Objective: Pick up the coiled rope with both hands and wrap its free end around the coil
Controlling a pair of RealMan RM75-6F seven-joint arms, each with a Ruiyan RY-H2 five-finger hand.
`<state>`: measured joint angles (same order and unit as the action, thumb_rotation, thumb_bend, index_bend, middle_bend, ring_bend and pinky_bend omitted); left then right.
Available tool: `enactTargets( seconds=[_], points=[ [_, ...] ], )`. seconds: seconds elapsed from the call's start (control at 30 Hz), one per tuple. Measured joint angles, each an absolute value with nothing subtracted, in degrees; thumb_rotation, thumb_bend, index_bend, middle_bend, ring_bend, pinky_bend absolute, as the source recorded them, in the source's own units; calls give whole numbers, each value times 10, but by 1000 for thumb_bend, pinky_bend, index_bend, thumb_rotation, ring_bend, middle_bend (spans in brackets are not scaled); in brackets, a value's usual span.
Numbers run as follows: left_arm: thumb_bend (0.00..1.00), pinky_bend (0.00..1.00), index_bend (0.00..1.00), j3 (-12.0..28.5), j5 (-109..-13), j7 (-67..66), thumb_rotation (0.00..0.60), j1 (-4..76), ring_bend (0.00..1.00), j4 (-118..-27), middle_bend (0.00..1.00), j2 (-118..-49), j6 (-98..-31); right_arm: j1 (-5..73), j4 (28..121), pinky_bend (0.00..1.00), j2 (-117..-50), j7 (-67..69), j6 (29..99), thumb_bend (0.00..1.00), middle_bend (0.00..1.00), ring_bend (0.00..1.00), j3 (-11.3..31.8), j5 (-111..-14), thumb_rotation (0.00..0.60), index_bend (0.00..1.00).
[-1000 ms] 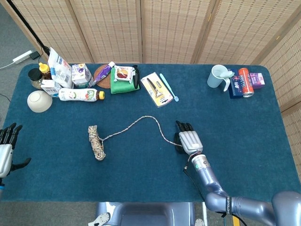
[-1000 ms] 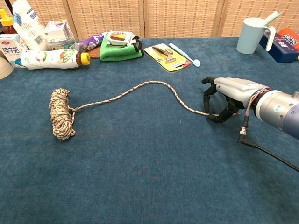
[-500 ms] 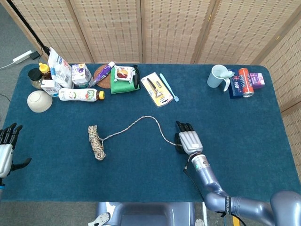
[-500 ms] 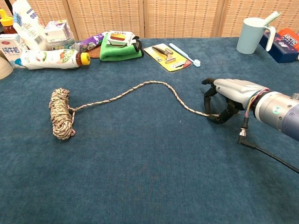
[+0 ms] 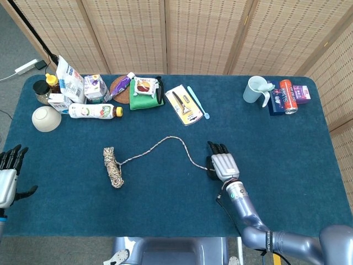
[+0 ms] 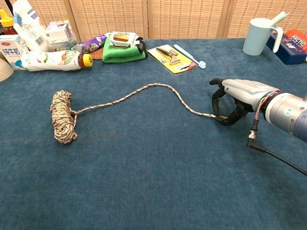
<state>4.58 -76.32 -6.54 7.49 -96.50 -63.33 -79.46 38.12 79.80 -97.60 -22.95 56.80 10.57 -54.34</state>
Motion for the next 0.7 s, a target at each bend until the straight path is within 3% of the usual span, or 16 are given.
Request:
enactTargets(
  seconds=[0.4,0.7],
  points=[
    [156,0,0,46,-765,-66,600,79,0,-960,0,-637,-790,375,821,0,-958,-219,581,466,0,0,109,-561,600,598],
    [156,0,0,42,-817,-40,600,96,0,-927,0,-647,-787,374,863,0,-920,-227,594,466,0,0,115,-574,600,600]
  ],
)
